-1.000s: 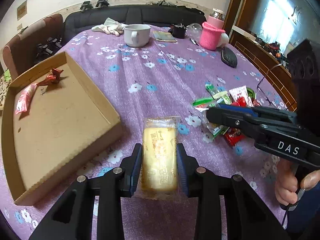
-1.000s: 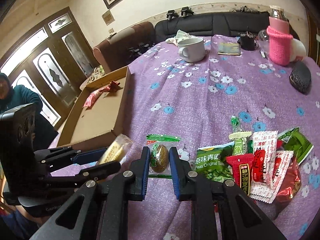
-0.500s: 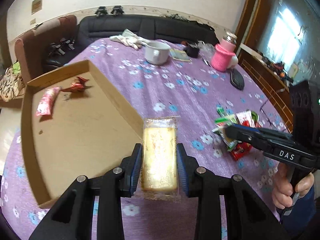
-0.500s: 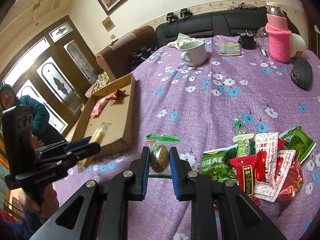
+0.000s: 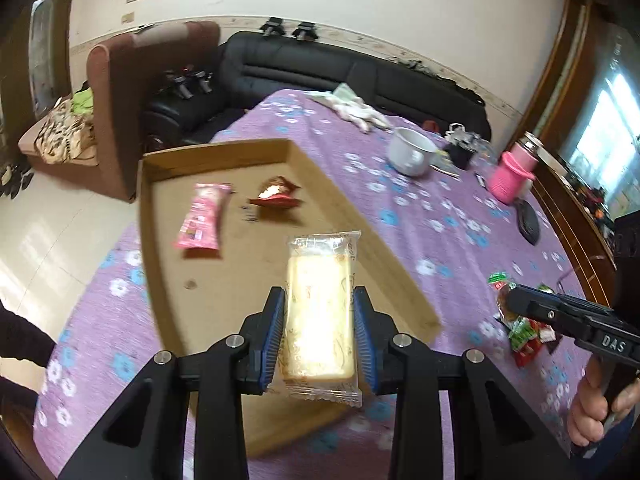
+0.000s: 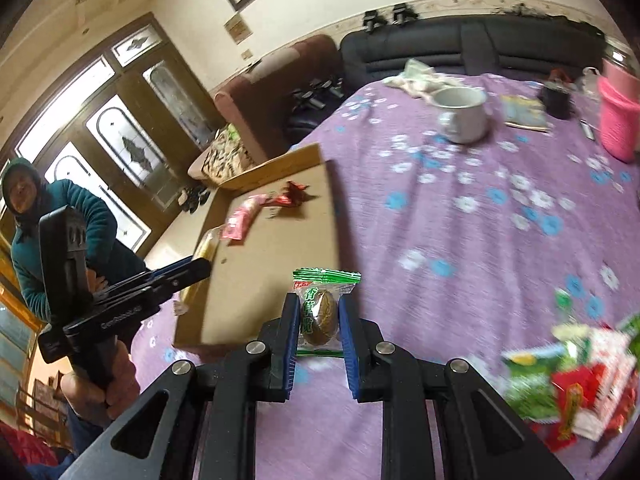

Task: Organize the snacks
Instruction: 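Carry cake bar and green candy to the tray and release both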

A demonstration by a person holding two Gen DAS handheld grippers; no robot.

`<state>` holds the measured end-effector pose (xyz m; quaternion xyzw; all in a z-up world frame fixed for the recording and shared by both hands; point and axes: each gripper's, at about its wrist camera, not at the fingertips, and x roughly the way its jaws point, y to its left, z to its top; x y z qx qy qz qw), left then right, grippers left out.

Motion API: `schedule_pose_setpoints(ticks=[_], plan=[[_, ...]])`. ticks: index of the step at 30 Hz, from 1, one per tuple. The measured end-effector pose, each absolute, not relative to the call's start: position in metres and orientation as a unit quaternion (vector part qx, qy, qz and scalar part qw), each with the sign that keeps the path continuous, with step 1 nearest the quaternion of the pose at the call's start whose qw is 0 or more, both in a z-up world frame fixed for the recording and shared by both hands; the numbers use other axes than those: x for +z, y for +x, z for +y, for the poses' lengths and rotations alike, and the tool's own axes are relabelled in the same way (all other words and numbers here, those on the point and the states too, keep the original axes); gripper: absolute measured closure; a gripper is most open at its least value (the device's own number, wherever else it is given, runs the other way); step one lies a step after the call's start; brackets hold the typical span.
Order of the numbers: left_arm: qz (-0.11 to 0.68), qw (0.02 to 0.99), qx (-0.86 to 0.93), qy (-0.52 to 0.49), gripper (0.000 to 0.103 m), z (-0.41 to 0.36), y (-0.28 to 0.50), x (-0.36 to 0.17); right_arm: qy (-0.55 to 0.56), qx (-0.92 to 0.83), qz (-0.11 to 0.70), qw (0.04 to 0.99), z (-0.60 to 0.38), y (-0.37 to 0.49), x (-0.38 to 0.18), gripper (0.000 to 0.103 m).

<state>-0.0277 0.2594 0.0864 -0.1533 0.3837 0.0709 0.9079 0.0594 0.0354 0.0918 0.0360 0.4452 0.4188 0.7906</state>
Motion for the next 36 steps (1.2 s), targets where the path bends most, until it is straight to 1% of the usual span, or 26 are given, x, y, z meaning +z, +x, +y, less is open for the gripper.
schedule_pose_setpoints(ticks=[10, 17, 28, 36], plan=[[0.436, 0.875, 0.103, -0.185, 0.070, 0.310, 0.018, 0.057, 0.004, 0.397, 0.485, 0.779, 0.134, 0.092, 0.082, 0.081], [0.463, 0.859, 0.114, -0.188, 0.070, 0.326, 0.045, 0.042, -0.015, 0.367, 0.504, 0.782, 0.172, 0.119, 0.061, 0.081], [0.480, 0.850, 0.121, -0.182, 0.070, 0.332, 0.072, 0.032, -0.027, 0.342, 0.508, 0.790, 0.197, 0.139, 0.043, 0.081], [0.476, 0.850, 0.129, -0.188, 0.070, 0.336, 0.075, 0.032, -0.031, 0.335, 0.491, 0.804, 0.206, 0.145, 0.037, 0.081]])
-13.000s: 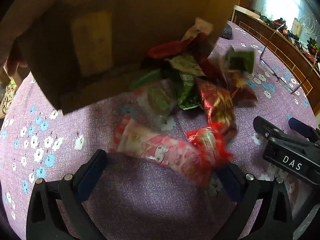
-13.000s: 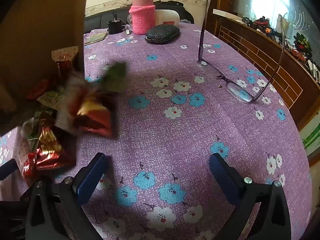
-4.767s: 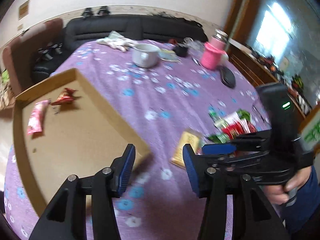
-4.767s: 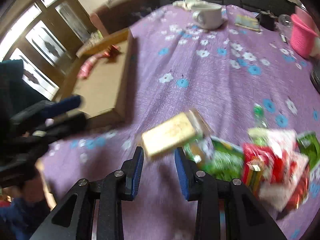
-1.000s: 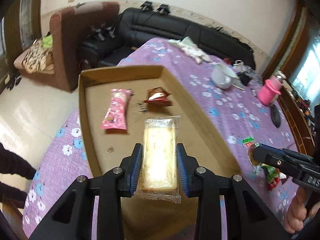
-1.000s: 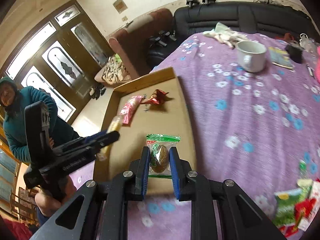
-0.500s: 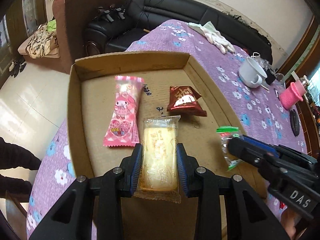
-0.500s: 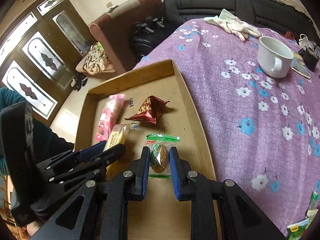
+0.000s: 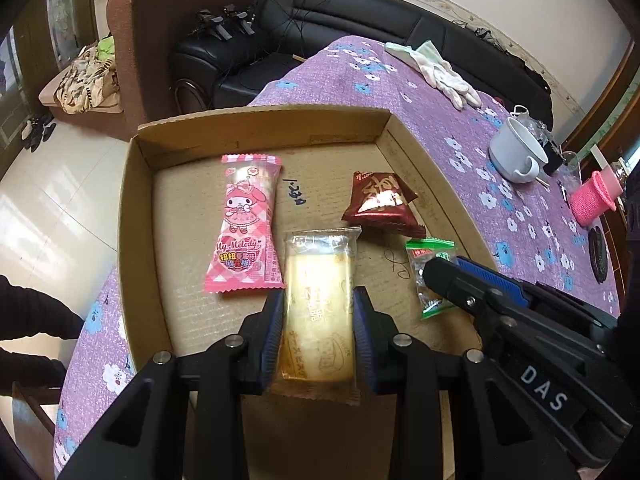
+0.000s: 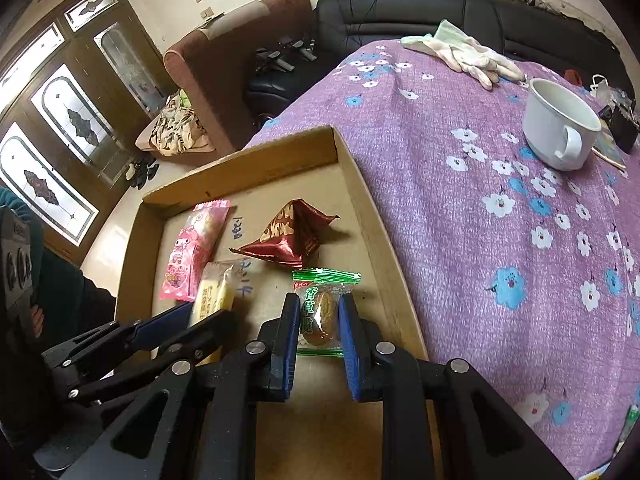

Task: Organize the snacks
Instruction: 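Carry cake bar and green candy to the tray and release both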

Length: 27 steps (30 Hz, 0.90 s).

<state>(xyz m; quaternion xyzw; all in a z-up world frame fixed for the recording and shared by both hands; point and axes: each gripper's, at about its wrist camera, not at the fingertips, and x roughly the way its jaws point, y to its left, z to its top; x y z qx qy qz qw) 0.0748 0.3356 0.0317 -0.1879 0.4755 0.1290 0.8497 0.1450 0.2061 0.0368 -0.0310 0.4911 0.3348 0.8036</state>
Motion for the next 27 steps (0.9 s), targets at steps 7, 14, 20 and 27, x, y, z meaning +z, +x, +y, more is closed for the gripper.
schedule_pose_setpoints(ticks=[7, 14, 20, 27], plan=[[0.472, 0.852, 0.131, -0.185, 0.060, 0.335, 0.074, 0.032, -0.019, 0.333, 0.494, 0.803, 0.201, 0.149, 0.035, 0.080], [0.462, 0.856, 0.130, -0.191, 0.054, 0.334, 0.065, 0.039, -0.011, 0.340, 0.483, 0.807, 0.190, 0.142, 0.047, 0.080], [0.436, 0.874, 0.143, -0.161, 0.051, 0.316, 0.044, 0.053, 0.000, 0.346, 0.481, 0.805, 0.165, 0.128, 0.053, 0.080], [0.433, 0.878, 0.173, -0.107, 0.044, 0.296, 0.041, 0.055, 0.028, 0.356, 0.480, 0.801, 0.122, 0.104, 0.060, 0.080]])
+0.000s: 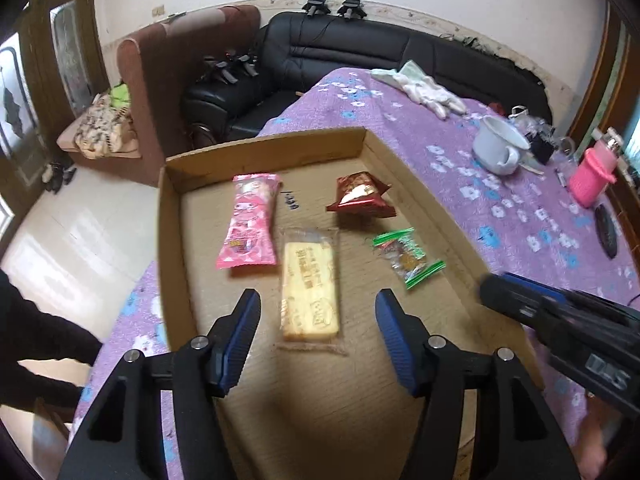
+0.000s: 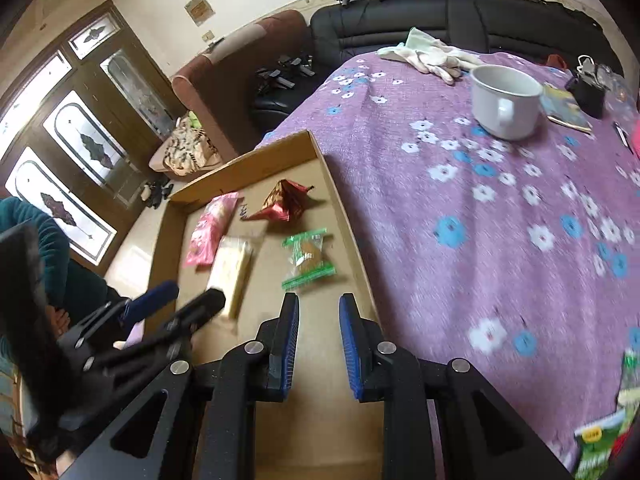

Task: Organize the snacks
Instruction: 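Carry cake bar and green candy to the tray and release both, then return left tool to the pile and grasp the green pea snack bag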

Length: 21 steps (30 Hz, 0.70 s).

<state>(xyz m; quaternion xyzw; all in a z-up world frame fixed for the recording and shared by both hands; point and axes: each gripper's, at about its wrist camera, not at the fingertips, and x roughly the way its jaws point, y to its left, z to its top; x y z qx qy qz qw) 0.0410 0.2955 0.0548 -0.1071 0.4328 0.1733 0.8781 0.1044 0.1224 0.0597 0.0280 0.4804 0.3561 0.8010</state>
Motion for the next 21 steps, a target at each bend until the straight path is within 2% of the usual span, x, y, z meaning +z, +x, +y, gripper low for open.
schedule_pose_setpoints(ticks=[13, 21], plan=[[0.414, 0.885, 0.204, -0.068, 0.044, 0.279, 0.015, 0.069, 0.065, 0.355, 0.442, 0.821, -0.010, 0.063, 0.077, 0.080], [0.394, 0.912, 0.097, -0.060, 0.044, 0.195, -0.015, 0.083, 0.135, 0.277, 0.400, 0.863, -0.141, 0.070, 0.078, 0.081]])
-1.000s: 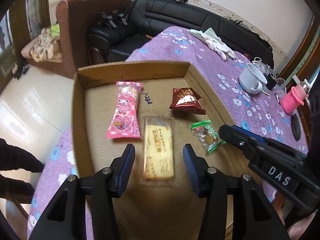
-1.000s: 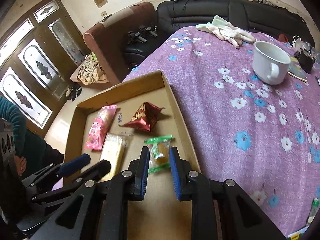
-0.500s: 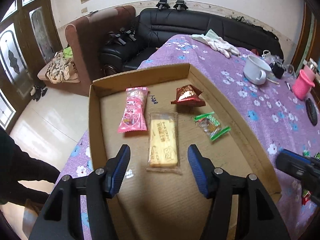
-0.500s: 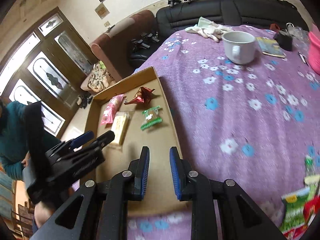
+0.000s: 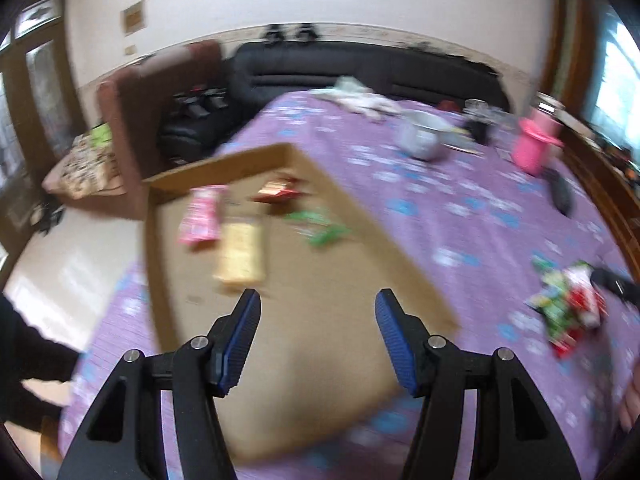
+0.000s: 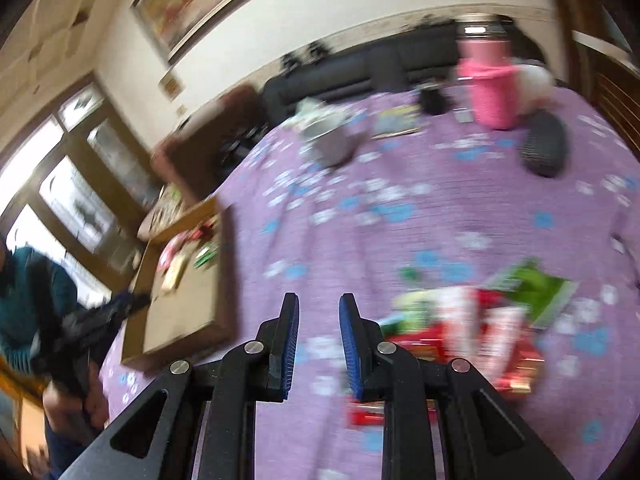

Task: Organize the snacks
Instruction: 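Return left tool to the pile and grasp the green pea snack bag, then grasp the white-red striped packet with the right tool while left tool holds pea bag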

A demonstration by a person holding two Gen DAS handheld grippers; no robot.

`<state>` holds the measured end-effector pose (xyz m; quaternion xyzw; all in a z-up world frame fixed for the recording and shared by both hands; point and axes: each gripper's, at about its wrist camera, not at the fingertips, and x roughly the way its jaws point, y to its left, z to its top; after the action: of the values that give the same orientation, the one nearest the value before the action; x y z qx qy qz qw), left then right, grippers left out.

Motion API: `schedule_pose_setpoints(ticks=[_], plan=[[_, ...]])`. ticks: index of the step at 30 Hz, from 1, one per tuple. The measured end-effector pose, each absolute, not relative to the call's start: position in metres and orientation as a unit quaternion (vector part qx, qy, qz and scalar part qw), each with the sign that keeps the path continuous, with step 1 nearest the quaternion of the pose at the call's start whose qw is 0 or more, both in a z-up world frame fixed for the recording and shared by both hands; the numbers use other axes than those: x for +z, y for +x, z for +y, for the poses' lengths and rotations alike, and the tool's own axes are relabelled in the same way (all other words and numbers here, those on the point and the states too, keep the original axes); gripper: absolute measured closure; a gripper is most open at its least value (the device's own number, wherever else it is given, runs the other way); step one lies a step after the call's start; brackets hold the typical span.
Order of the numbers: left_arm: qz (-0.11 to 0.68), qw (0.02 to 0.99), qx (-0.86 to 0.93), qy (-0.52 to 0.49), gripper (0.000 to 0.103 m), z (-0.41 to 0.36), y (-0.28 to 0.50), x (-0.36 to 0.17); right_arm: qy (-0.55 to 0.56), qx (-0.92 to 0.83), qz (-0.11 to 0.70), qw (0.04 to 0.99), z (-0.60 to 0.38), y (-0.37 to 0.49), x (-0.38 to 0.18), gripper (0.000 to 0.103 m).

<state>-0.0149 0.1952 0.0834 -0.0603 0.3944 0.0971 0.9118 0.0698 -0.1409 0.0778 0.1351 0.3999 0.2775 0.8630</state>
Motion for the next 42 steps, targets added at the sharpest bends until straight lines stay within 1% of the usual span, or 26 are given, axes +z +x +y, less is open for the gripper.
schedule_pose_setpoints(ticks=[3, 4, 6, 9, 11, 14, 15, 20, 25, 26, 27, 29, 35, 37, 40, 42], plan=[[0.399, 0.914, 0.025, -0.062, 0.043, 0.143, -0.018, 0.078, 0.173, 0.245, 0.397, 0.868, -0.184, 0.077, 0.075, 0.081], [0.406, 0.911, -0.006, -0.067, 0.042, 0.125, -0.017, 0.074, 0.186, 0.227, 0.403, 0.867, -0.197, 0.082, 0.070, 0.081], [0.424, 0.901, -0.056, -0.077, 0.037, 0.096, -0.010, 0.068, 0.198, 0.203, 0.415, 0.864, -0.214, 0.089, 0.062, 0.081], [0.455, 0.883, -0.090, -0.077, 0.037, 0.061, 0.009, 0.057, 0.207, 0.161, 0.442, 0.858, -0.222, 0.097, 0.050, 0.081], [0.471, 0.873, -0.091, -0.092, 0.036, 0.050, 0.024, 0.053, 0.230, 0.170, 0.447, 0.848, -0.228, 0.099, 0.048, 0.081], [0.485, 0.859, -0.097, -0.130, 0.031, 0.040, 0.047, 0.046, 0.238, 0.172, 0.436, 0.851, -0.233, 0.096, 0.053, 0.081], [0.492, 0.855, -0.094, -0.137, 0.031, 0.036, 0.056, 0.041, 0.237, 0.172, 0.432, 0.853, -0.234, 0.095, 0.053, 0.081], [0.504, 0.850, -0.081, -0.127, 0.031, 0.018, 0.080, 0.029, 0.233, 0.186, 0.422, 0.856, -0.229, 0.090, 0.058, 0.081], [0.500, 0.854, -0.101, -0.098, 0.031, 0.002, 0.085, 0.014, 0.211, 0.201, 0.424, 0.857, -0.216, 0.088, 0.056, 0.072], [0.494, 0.860, -0.101, -0.086, 0.038, 0.001, 0.083, 0.015, 0.201, 0.203, 0.423, 0.860, -0.212, 0.088, 0.056, 0.072], [0.489, 0.864, -0.097, -0.073, 0.056, 0.000, 0.082, 0.014, 0.192, 0.203, 0.422, 0.862, -0.209, 0.087, 0.056, 0.071], [0.481, 0.870, -0.090, -0.059, 0.070, 0.002, 0.081, 0.013, 0.162, 0.194, 0.421, 0.871, -0.199, 0.085, 0.054, 0.071], [0.466, 0.878, -0.088, -0.057, 0.071, 0.022, 0.078, 0.015, 0.056, 0.197, 0.407, 0.890, -0.162, 0.075, 0.049, 0.071], [0.462, 0.880, -0.086, -0.065, 0.071, 0.028, 0.078, 0.017, 0.017, 0.192, 0.410, 0.892, -0.148, 0.073, 0.042, 0.066], [0.456, 0.884, -0.080, -0.064, 0.071, 0.029, 0.079, 0.020, -0.026, 0.184, 0.417, 0.890, -0.135, 0.072, 0.031, 0.066], [0.455, 0.884, -0.081, -0.068, 0.071, 0.031, 0.078, 0.020, -0.034, 0.184, 0.417, 0.890, -0.132, 0.071, 0.028, 0.067]])
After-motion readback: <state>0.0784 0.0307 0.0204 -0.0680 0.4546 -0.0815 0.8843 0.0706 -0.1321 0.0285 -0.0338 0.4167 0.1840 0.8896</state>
